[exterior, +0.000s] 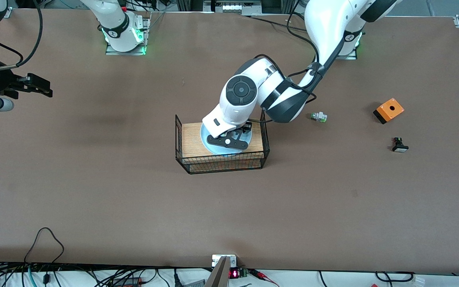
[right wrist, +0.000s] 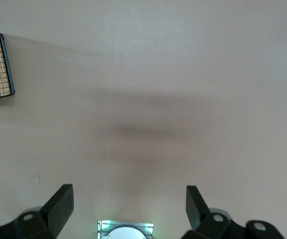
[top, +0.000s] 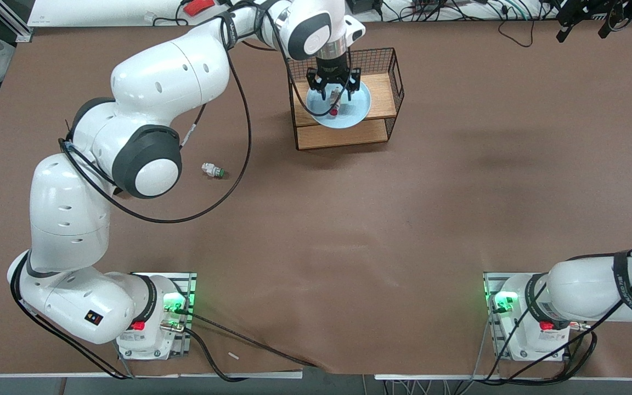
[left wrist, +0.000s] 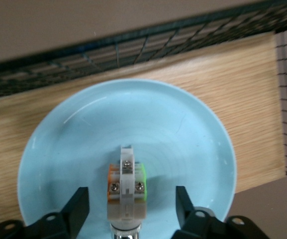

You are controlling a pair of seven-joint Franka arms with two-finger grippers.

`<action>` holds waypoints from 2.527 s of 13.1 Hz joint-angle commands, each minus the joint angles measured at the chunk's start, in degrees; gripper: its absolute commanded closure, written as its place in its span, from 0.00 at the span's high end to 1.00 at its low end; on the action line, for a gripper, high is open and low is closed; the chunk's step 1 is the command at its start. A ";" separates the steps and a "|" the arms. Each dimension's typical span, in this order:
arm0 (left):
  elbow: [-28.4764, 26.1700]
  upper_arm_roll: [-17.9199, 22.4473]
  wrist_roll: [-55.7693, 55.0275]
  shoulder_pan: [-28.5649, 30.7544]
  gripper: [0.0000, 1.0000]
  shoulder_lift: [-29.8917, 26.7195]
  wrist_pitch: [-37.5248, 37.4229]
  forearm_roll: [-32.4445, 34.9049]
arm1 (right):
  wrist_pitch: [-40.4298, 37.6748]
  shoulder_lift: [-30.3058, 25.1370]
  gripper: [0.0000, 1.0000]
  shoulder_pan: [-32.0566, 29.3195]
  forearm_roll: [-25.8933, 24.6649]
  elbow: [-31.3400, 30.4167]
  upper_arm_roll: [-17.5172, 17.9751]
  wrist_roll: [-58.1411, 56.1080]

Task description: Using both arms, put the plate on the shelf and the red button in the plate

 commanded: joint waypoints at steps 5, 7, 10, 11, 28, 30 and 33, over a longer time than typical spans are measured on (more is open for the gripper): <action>0.98 0.47 4.70 10.68 1.00 -15.87 -12.20 1.68 | -1.60 2.15 1.00 -0.27 -0.59 2.98 0.39 0.94; 0.98 0.39 7.01 16.31 1.00 -18.26 -16.49 1.68 | -1.78 2.42 1.00 0.86 -1.28 2.98 0.47 0.85; 0.90 0.12 9.56 25.19 1.00 -20.20 -19.84 1.59 | -1.87 2.42 1.00 1.22 -1.47 3.07 0.47 0.94; 0.90 0.38 10.79 26.96 1.00 -20.20 -20.81 1.68 | -1.78 2.42 1.00 1.22 -1.38 3.07 0.47 0.94; -26.34 15.24 33.74 32.07 1.00 -40.67 -14.13 -2.19 | -1.69 2.42 1.00 1.05 -1.20 3.07 0.39 0.86; -28.54 15.24 33.30 32.16 1.00 -41.99 -13.96 -2.19 | -1.69 2.42 1.00 1.05 -1.20 3.07 0.47 0.85; -29.69 15.24 33.91 32.77 1.00 -43.84 -14.31 -2.19 | -1.60 2.42 1.00 0.96 -1.29 3.07 0.39 0.42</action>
